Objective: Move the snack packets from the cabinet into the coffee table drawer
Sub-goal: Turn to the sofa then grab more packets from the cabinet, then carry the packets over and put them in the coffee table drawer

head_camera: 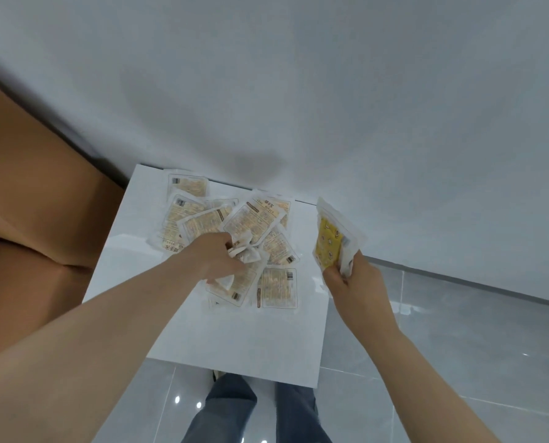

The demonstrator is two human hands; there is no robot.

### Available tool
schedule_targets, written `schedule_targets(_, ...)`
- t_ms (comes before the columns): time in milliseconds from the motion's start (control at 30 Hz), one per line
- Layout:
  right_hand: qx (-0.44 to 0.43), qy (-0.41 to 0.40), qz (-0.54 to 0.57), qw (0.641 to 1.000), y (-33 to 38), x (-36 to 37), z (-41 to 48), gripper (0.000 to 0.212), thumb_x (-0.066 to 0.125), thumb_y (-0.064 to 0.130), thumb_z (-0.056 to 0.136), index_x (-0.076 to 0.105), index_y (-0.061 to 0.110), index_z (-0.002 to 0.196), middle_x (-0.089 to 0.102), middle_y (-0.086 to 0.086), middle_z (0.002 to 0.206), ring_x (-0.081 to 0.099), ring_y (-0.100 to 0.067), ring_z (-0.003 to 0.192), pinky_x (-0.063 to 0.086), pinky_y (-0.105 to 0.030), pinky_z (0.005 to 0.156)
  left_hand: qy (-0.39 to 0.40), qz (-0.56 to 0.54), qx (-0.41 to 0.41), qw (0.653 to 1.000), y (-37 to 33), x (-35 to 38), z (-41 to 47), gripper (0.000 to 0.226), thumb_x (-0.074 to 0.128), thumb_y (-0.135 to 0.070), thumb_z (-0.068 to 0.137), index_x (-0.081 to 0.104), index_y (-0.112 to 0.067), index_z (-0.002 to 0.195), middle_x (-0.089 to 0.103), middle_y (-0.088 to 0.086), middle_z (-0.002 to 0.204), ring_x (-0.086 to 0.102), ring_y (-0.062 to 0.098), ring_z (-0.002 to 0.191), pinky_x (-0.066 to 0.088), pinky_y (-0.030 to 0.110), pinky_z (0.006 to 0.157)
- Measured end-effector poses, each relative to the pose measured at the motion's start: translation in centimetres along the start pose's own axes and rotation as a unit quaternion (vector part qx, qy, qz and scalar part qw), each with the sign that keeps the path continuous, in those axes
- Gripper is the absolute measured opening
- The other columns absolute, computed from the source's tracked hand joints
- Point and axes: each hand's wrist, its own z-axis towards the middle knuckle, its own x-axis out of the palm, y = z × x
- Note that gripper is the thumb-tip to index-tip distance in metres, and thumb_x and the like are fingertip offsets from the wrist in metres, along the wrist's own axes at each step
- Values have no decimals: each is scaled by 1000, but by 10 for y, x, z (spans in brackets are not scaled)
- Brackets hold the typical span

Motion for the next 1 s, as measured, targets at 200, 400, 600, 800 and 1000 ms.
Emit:
schedule_targets(200,1,23,2,1000,-3,6,10,32,50,10,90,36,32,70,41,6,53,36,-6,42,30,-15,40,-22,40,-10,999,-8,1,8,26,65,-26,78,53,-13,98,60,4,95,60,19,81,54,30,59)
schedule_targets(400,-8,36,6,999,-3,2,16,36,50,11,90,33,36,71,41,7,52,42,-2,42,30,-14,40,-62,33,-22,997,-6,5,14,28,67,-13,74,53,-13,99,59,6,94,60,23,83,54,33,63)
schedule_targets(600,1,38,4,999,10,-17,6,34,50,13,90,34,33,69,41,8,52,40,-4,40,29,-15,40,-116,-2,22,993,-8,2,-17,19,66,-17,75,55,-8,88,60,6,79,55,20,67,40,26,53)
schedule_targets(800,-1,23,-2,1000,45,-55,-25,32,50,14,90,35,34,71,42,5,55,34,-7,44,28,-15,40,-153,-61,49,985,-33,-21,-91,22,67,-23,70,56,-7,80,59,6,72,52,17,62,40,26,56)
schedule_targets(1000,5,-30,38,999,83,-108,-80,11,50,13,88,48,19,80,52,-5,65,40,-11,53,30,-18,45,-166,-148,118,968,-87,-43,-183,14,67,-22,71,58,-13,77,60,3,71,51,14,60,41,25,56)
